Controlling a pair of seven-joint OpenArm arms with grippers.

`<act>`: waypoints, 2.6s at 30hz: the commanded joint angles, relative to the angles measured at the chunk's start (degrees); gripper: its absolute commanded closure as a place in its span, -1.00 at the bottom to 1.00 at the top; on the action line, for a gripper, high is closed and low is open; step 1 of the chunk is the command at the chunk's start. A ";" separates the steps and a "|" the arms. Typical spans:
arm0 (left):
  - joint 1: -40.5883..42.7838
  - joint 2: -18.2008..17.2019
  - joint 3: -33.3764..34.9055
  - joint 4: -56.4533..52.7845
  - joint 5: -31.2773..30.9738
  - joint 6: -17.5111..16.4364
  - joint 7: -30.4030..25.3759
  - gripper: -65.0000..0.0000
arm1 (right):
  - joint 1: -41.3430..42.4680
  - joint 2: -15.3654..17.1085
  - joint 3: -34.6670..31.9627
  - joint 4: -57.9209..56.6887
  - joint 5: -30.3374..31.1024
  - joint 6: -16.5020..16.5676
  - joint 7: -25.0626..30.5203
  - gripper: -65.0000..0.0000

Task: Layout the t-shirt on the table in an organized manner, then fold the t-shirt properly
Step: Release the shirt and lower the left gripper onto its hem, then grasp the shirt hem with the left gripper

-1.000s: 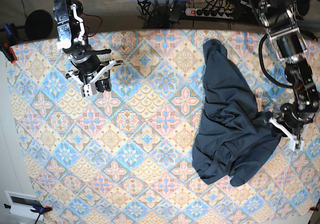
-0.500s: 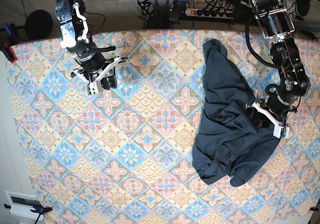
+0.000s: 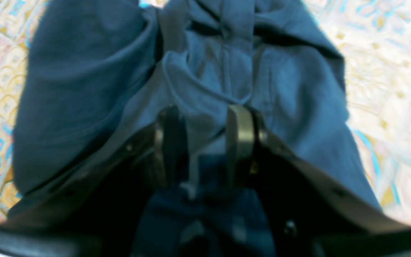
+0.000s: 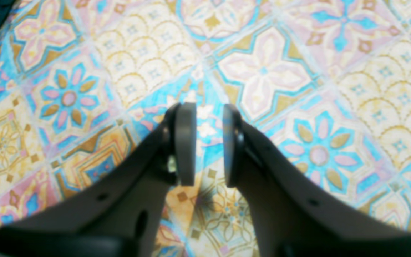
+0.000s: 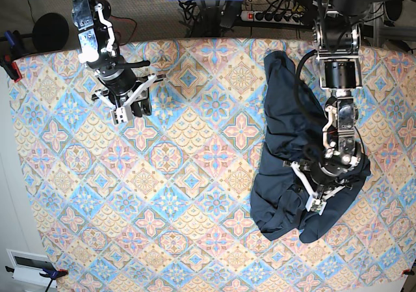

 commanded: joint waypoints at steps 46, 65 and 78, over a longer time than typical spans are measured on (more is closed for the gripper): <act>-4.44 5.18 -2.39 -3.59 1.06 13.32 -6.40 0.48 | 0.33 0.77 0.76 1.24 0.20 0.19 1.41 0.61; -6.46 5.27 -6.43 -13.87 -6.76 13.32 -9.03 0.14 | 0.33 0.77 0.67 1.24 0.20 0.19 1.41 0.61; -8.39 6.76 -6.08 -19.33 -11.42 9.89 -10.27 0.87 | 0.41 0.77 0.76 1.24 0.20 0.19 1.41 0.61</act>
